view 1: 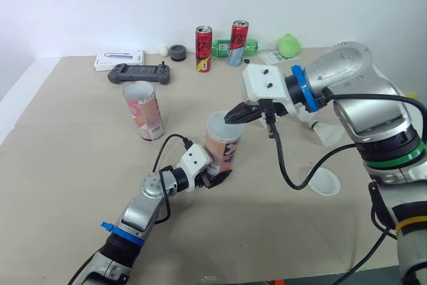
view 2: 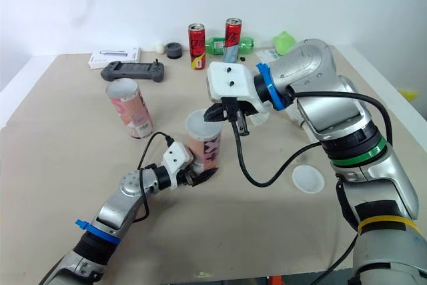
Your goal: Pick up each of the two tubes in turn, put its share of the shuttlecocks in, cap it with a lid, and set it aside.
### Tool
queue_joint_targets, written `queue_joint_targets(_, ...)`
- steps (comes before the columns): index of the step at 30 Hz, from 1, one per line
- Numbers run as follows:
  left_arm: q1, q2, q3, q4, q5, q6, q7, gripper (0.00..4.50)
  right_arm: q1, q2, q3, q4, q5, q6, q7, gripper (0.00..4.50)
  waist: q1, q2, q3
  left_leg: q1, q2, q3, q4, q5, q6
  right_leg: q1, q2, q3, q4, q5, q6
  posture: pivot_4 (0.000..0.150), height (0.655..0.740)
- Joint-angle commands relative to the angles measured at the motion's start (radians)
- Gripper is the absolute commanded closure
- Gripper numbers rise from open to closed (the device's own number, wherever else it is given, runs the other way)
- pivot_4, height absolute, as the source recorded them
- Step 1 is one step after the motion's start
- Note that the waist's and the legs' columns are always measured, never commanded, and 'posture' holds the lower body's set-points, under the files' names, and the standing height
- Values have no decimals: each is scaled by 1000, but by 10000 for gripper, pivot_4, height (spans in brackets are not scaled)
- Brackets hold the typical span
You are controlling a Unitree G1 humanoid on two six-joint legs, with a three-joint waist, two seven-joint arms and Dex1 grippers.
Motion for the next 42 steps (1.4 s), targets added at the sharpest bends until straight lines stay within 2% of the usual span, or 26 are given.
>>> queue_joint_targets(1,1,-7,-13,-6,3,-6,1,7568,24,-2,36,-14,-25,-11,25,44555,0,0,0,0,0,0,0,0,0,0,0,0,0,0,1,1500,7400)
queue_joint_targets(10,8,-9,-14,-10,4,-2,0,7568,121,54,131,-50,-78,-11,27,44555,-1,1,-3,5,0,0,0,0,0,4,0,0,0,0,0,1500,7400)
queue_joint_targets(19,9,-8,-15,-12,3,0,-5,7568,108,80,0,-36,-29,-10,1,44555,-2,-2,-8,10,0,0,-2,-1,-1,8,0,0,0,-4,-5,1500,7400)
queue_joint_targets(20,6,-6,-12,-9,2,0,-6,7568,106,92,-58,-41,22,22,-8,44555,-2,-2,-8,10,1,0,-2,-1,-1,8,0,0,0,-4,-5,1500,7400)
queue_joint_targets(22,0,-3,2,-5,-4,-1,-5,1311,93,154,-231,-46,173,94,-64,45000,-1,-4,-6,9,1,0,-2,-1,-1,8,0,0,0,-3,-4,1500,7400)
queue_joint_targets(23,0,0,7,-6,-8,0,-8,631,97,172,-294,-59,233,130,-84,45000,-1,-3,-5,9,1,0,-1,-1,-1,7,1,0,0,-2,-3,1500,7400)
queue_joint_targets(26,8,19,20,-22,-27,10,-23,631,142,200,-403,-106,349,205,-150,45000,2,-4,-4,0,0,-1,0,-1,0,1,1,0,1,0,1,1500,7400)
queue_joint_targets(30,19,56,30,-43,-54,28,-58,631,214,192,-481,-173,466,303,-225,45000,0,-5,-4,-1,0,-2,0,-2,1,2,0,-1,0,-1,0,1500,7400)
queue_joint_targets(31,22,68,39,-51,-64,30,-67,0,244,178,-492,-194,479,315,-237,38604,-1,-5,-4,-1,0,-2,0,-2,1,1,0,-1,0,-1,0,1500,7400)
queue_joint_targets(33,29,104,67,-69,-87,36,-92,0,318,156,-521,-231,500,332,-273,32381,-2,-5,-3,-1,1,-2,-1,-2,1,0,2,-1,0,-2,0,1500,7400)
queue_joint_targets(38,60,206,151,-84,-143,39,-151,0,504,123,-605,-320,567,357,-356,10428,-2,-5,-2,-1,2,-2,-2,-2,1,0,2,-1,1,-3,-1,1500,7400)
queue_joint_targets(39,68,227,166,-88,-156,41,-168,0,547,120,-614,-343,574,353,-371,8127,-2,-6,-2,0,2,-2,-1,-2,1,0,3,-1,1,-3,-1,1500,7400)
queue_joint_targets(41,77,254,189,-102,-190,58,-195,0,619,119,-624,-384,590,342,-397,378,-2,-6,-1,-1,2,-2,-1,-2,1,0,2,-1,0,-3,-1,1500,7400)
queue_joint_targets(42,81,265,201,-108,-209,69,-207,0,649,121,-624,-398,591,334,-414,378,-2,-6,-1,-1,2,-2,-1,-2,1,0,2,-1,0,-3,-1,1500,7400)
